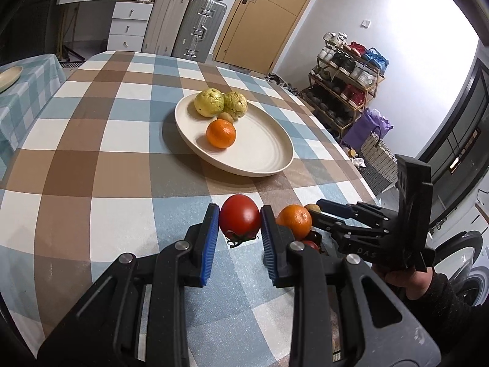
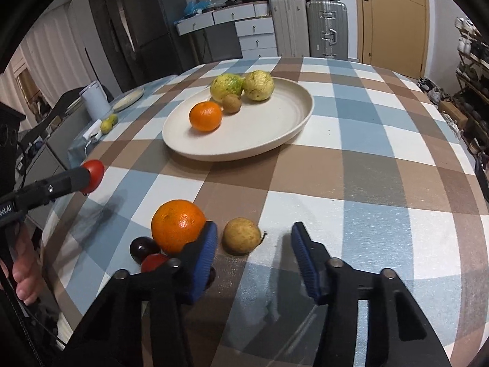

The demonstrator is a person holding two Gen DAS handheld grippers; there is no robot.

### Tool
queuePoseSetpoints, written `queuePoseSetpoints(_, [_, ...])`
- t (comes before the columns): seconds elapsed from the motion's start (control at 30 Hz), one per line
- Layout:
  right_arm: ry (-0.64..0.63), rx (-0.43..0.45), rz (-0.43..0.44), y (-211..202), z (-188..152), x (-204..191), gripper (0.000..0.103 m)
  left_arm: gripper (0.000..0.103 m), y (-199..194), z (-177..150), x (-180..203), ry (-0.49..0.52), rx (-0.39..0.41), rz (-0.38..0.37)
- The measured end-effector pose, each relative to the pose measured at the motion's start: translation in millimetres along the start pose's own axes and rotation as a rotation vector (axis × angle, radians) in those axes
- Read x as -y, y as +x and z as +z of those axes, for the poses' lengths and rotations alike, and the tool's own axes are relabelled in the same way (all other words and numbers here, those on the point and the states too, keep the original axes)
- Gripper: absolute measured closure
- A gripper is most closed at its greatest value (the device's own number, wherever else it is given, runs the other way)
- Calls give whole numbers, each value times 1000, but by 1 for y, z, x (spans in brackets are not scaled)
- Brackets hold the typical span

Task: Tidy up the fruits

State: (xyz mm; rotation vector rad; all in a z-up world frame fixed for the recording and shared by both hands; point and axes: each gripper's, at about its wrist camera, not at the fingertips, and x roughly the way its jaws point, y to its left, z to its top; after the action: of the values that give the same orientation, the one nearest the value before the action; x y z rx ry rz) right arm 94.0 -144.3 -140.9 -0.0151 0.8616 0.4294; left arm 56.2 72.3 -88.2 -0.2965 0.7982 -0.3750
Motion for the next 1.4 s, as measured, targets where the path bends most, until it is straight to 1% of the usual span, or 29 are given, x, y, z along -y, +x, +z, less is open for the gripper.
queuePoseSetpoints(0.07, [-7,-5,0,2,0,-2,66,79,0,1,1,4,0,4])
queuePoseSetpoints(0.13, [-8,-5,12,2,-1,-2,73,79,-2,2,0,-1,6,10])
queuePoseSetpoints(0.2, [-8,4,4,1,-1,-1,74,79,-1,3,0,-1,5,12])
queuePoseSetpoints(0.4, [43,31,27,-4,1,10,74,79,0,14,-4,-10,12,28])
queuePoseSetpoints(0.6, [64,80,50,-14,16,18,74,79,11,39,-6,-15,31,39])
queuePoseSetpoints(0.7, [62,111,74,-19,32,18,74,79,16,56,-9,-21,46,43])
queuePoseSetpoints(0.87, [36,154,119,-20,70,12,74,79,30,89,-17,-29,68,50])
queuePoseSetpoints(1.0, [9,179,154,-15,106,5,74,79,47,111,-25,-38,69,48])
queuePoseSetpoints(1.1, [-19,187,176,-6,133,-3,74,79,65,124,-33,-52,52,39])
queuePoseSetpoints(1.23, [-49,178,206,13,162,-14,74,79,85,132,-42,-64,28,33])
queuePoseSetpoints(1.4, [-29,113,250,47,185,-21,74,79,111,130,-53,-72,-15,24])
